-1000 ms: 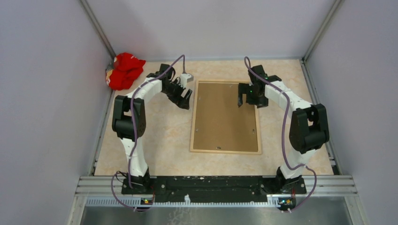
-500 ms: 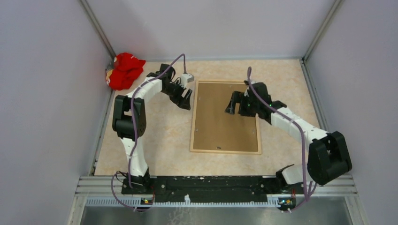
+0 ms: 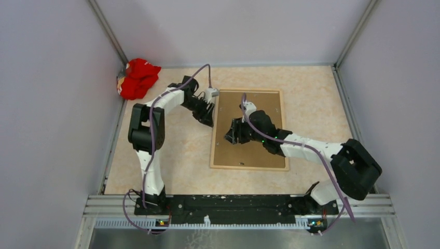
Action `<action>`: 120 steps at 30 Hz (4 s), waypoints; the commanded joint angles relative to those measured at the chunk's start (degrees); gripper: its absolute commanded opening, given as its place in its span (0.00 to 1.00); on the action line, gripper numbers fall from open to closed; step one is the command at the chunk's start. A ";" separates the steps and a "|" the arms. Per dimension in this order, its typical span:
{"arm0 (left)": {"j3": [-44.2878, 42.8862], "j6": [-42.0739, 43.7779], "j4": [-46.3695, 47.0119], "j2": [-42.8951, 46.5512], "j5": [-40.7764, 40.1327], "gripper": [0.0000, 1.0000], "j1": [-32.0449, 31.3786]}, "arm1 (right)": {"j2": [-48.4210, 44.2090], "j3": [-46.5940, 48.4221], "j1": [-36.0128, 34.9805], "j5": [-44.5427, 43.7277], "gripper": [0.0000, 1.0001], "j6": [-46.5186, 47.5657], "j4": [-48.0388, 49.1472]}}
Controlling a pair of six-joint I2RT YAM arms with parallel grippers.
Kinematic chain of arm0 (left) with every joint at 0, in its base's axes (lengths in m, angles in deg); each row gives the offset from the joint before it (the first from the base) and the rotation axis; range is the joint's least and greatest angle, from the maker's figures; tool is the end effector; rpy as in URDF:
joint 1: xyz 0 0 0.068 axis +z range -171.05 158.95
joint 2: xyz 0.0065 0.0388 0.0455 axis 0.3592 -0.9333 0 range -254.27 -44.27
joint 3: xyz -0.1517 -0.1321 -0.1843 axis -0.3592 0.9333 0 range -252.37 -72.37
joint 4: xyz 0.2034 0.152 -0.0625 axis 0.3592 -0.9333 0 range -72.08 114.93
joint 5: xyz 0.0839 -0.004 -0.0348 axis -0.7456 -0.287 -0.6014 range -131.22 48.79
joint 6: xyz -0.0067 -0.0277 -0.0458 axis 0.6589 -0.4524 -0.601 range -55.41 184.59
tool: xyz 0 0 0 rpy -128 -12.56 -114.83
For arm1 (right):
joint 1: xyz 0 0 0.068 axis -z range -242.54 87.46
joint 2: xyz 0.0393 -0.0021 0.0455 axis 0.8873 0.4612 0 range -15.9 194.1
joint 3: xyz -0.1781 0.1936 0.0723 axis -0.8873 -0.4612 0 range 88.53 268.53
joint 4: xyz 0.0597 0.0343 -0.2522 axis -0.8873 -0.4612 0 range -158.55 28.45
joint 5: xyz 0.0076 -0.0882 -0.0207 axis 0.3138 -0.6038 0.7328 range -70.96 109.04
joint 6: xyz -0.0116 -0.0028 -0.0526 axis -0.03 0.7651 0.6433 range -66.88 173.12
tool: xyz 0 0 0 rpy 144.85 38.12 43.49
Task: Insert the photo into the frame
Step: Turn over the photo frame item on the photo frame, then install the photo frame at the center of the board.
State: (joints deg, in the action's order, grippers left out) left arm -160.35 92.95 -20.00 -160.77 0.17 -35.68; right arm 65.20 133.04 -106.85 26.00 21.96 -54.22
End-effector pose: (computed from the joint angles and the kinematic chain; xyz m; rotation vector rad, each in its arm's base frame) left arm 0.3912 -0.1264 0.1889 1.0949 2.3873 -0.9379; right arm 0.2166 0.2176 0.2230 -0.3318 2.1890 0.9000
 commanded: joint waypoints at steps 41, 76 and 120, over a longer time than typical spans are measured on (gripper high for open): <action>0.61 -1.01 -0.94 -5.27 2.07 0.12 -1.19 | 9.57 -2.87 -8.24 4.70 0.48 8.78 6.65; -1.75 -0.16 -3.23 -6.15 0.09 0.06 -1.19 | -7.86 -11.81 -13.04 0.59 0.10 7.96 -5.12; -3.47 0.18 -4.76 -7.77 0.08 0.02 -1.18 | -14.30 -20.33 -7.37 -2.25 0.00 1.83 -5.81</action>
State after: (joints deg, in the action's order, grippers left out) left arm -162.50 91.75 -24.22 -166.70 2.62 -36.80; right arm 50.95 113.17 -115.46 23.66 23.69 -61.17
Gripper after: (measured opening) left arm 0.029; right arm 0.004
